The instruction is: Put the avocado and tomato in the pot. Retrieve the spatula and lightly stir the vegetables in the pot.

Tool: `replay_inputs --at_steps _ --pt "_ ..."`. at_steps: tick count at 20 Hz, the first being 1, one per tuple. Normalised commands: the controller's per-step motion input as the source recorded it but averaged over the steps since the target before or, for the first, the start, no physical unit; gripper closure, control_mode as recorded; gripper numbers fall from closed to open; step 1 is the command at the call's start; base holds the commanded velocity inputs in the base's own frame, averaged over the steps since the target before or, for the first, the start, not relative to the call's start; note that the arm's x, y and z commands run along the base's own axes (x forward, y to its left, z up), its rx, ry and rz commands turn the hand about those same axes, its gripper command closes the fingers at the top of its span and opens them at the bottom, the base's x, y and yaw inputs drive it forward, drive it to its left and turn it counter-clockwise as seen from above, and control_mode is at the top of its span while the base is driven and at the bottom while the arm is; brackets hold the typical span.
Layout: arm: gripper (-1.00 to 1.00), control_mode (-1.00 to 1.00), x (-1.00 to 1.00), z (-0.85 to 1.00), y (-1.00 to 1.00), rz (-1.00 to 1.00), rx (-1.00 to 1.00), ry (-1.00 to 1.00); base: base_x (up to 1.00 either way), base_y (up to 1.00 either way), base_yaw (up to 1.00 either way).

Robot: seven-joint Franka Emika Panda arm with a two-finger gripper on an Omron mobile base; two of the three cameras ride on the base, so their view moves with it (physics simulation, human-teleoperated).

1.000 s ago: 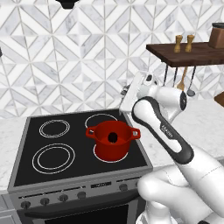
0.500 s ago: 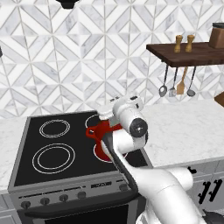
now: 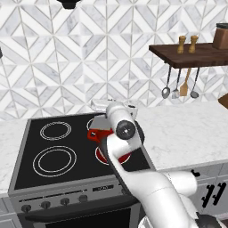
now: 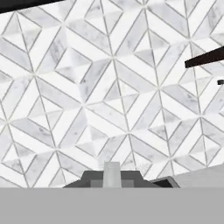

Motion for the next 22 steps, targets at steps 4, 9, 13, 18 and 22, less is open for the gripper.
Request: replay_inputs --at_steps 4,9,13,18,22 --pt "1.00 -1.00 0.00 -0.20 -0.20 -0.13 0.21 0.07 0.00 0.00 0.00" --pt "1.00 -1.00 0.00 0.00 -0.32 -0.14 0.00 0.04 0.00 0.00 0.00" --pt "1.00 -1.00 0.06 -0.15 -0.32 -0.11 0.01 0.13 0.00 0.00 0.00" --pt "1.00 -1.00 0.20 -0.27 -0.31 -0.01 0.01 0.15 0.00 0.00 0.00" --pt "1.00 -1.00 -0.35 0.10 -0.34 0.00 0.00 0.01 0.00 0.00 0.00"
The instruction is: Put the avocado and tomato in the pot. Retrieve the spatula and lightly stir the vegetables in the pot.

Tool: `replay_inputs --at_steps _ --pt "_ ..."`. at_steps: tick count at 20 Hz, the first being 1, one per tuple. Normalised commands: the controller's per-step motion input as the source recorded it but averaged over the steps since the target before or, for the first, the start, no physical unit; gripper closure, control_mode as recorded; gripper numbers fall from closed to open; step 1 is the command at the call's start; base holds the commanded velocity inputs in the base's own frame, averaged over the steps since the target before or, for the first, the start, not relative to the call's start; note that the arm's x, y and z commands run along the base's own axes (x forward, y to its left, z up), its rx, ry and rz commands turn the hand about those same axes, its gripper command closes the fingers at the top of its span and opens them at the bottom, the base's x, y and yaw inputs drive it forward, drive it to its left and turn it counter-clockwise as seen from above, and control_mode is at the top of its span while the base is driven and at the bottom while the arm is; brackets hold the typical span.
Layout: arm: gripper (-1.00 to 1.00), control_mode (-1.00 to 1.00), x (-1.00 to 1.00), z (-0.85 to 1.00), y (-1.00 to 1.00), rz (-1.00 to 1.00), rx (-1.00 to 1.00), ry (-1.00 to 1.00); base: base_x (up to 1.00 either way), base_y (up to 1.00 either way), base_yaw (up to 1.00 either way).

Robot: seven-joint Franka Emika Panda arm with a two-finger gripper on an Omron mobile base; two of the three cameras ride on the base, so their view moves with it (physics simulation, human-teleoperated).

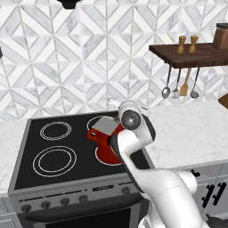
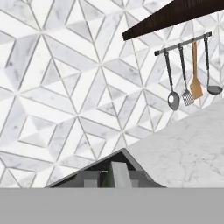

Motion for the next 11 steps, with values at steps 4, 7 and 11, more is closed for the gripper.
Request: replay_inputs --at_steps 4,7,11 --pt "1.00 -1.00 -0.54 0.51 -0.10 0.00 0.00 0.00 0.00 0.00 0.00" --pt "1.00 -1.00 -0.26 0.75 0.00 0.00 0.00 0.00 0.00 0.00 0.00" --pt "1.00 -1.00 0.09 0.14 0.00 0.00 -0.02 0.00 0.00 0.00 0.00"
